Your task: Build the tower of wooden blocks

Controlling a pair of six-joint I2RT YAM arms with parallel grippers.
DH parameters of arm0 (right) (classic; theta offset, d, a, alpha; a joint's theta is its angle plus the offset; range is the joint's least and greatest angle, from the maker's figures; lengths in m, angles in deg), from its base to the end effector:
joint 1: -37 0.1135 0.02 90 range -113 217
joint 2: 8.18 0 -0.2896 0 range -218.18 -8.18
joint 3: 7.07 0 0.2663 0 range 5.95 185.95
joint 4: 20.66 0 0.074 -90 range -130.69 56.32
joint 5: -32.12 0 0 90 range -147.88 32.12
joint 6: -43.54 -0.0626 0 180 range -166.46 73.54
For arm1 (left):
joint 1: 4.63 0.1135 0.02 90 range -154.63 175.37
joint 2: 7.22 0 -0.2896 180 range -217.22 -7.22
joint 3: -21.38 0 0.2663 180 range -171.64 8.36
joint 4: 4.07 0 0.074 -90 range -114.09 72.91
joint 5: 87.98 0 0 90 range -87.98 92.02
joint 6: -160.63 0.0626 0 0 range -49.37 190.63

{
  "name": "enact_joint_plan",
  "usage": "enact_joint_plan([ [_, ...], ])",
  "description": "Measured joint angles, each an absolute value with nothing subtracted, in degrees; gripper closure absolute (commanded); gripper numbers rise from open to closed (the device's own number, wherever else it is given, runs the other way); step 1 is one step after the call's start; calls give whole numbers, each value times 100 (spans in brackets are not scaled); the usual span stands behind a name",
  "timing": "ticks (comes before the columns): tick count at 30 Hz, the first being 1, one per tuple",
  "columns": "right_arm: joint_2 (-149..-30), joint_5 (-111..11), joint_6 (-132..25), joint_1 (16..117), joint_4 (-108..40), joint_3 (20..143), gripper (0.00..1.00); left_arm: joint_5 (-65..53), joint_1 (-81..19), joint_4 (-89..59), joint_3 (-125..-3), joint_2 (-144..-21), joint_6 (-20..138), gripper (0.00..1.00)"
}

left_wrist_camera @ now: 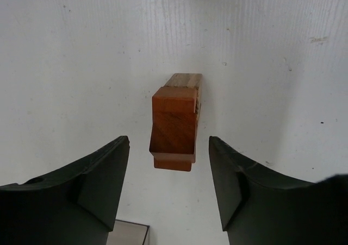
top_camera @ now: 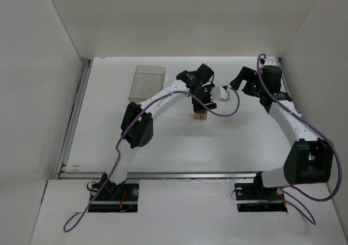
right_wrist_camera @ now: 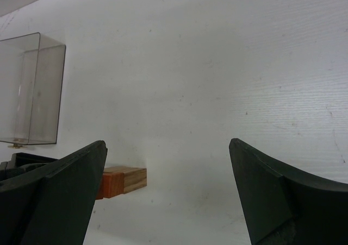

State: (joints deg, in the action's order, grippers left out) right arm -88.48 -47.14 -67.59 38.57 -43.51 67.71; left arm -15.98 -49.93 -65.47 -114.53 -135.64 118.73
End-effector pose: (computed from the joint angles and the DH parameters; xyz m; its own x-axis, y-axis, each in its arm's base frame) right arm 0.3550 0.0214 0.3090 -0.5118 0.3403 -0.7888 -0.0068 0.9166 0.3998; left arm 0.3679 -0.3993 0.2672 0.2189 0.7852 -0.5793 0.9600 -0.0672 0.2717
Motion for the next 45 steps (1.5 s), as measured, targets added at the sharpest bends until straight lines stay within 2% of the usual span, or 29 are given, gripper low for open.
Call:
enact_joint_plan([
  [1,-8848,-4710,-6759,3857,-4351,6771,0,-1609,-4993,-6540,-11453,-13560,11873,41],
  [2,-8848,-4705,-6748,3857,-4351,6771,0,-1629,-4993,-6534,-11453,-13540,11871,36],
  [7,-8845,-4699,-6717,3857,-4353,6771,0,-1720,-4993,-6477,-11453,-13265,11869,33],
  [9,-8845,-4740,-6719,3857,-4358,6771,0,-1755,-4993,-6433,-11453,-13074,11851,0],
  [13,-8841,-4963,-6756,3846,-4445,6801,0,-1712,-4993,-6123,-11335,-12497,11626,0],
  [17,-8701,-5418,-6883,3793,-4626,6854,0,-1167,-4991,-5386,-10667,-11562,11025,0],
  [23,-8137,-7153,-7248,3771,-5107,7088,0,1189,-4744,-4429,-10033,-10677,9346,0],
  [25,-7868,-7796,-7375,3771,-5225,7151,0,2185,-4411,-4339,-10000,-10659,8675,0],
  [29,-7263,-8782,-7563,3743,-5413,7156,0,3374,-3511,-4471,-9591,-10605,7523,0],
  [32,-6821,-9238,-7690,3710,-5485,7131,0,3884,-2949,-4499,-8623,-10257,7021,0],
  [36,-6362,-9542,-7808,3697,-5623,7024,0,4231,-2884,-4549,-7548,-9680,6750,0],
  [45,-5936,-9470,-7930,3697,-6362,6952,0,4653,-3039,-4156,-7307,-9048,6575,0],
])
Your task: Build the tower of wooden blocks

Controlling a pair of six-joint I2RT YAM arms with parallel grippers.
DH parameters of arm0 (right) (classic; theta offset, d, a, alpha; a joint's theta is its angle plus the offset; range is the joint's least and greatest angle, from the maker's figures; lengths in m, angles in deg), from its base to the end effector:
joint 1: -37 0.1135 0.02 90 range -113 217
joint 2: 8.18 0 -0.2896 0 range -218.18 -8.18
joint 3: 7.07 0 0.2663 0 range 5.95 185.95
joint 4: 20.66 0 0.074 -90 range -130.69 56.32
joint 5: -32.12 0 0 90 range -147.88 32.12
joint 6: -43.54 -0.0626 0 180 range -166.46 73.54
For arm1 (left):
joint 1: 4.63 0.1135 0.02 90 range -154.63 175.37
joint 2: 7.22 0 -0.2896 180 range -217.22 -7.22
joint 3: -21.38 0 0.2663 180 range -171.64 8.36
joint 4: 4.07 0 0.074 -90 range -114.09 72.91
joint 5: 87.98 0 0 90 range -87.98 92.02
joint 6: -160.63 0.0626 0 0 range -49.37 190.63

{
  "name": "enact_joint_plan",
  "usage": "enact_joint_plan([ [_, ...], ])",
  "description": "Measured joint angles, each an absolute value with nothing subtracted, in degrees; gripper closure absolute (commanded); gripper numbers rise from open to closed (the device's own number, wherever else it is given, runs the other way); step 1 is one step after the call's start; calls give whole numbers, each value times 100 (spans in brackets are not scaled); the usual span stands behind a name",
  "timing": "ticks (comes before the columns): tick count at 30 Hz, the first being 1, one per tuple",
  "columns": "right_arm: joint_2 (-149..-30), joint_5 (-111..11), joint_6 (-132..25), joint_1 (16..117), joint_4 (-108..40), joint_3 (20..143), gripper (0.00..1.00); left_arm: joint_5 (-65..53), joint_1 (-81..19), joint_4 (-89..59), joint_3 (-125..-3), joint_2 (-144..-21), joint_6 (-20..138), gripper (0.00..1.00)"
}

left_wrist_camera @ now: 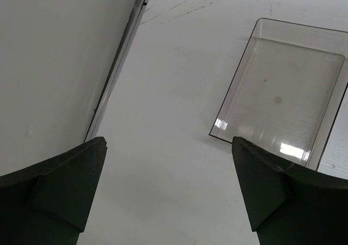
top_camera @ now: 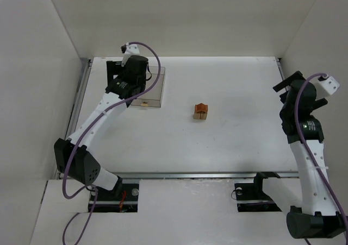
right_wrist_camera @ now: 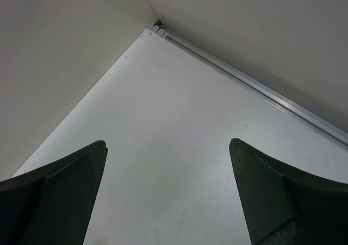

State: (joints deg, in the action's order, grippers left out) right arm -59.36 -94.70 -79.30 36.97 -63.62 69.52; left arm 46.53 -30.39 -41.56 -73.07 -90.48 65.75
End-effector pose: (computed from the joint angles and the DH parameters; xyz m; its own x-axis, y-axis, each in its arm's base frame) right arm 0.1973 -0.0376 0.4160 0.0568 0.4341 -0.8991 0.6440 0.6723 0.3652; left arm 0.3375 -0.1142 0.4002 -0.3758 0.1140 -0.9197 -0.2891 0.9285 0.2332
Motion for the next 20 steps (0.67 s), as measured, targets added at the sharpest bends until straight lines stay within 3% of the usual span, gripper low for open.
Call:
enact_joint_plan([
  [20,-4642,-9214,-7952,3697,-6976,6769,0,4262,-3028,-4180,-7222,-8808,6406,0],
])
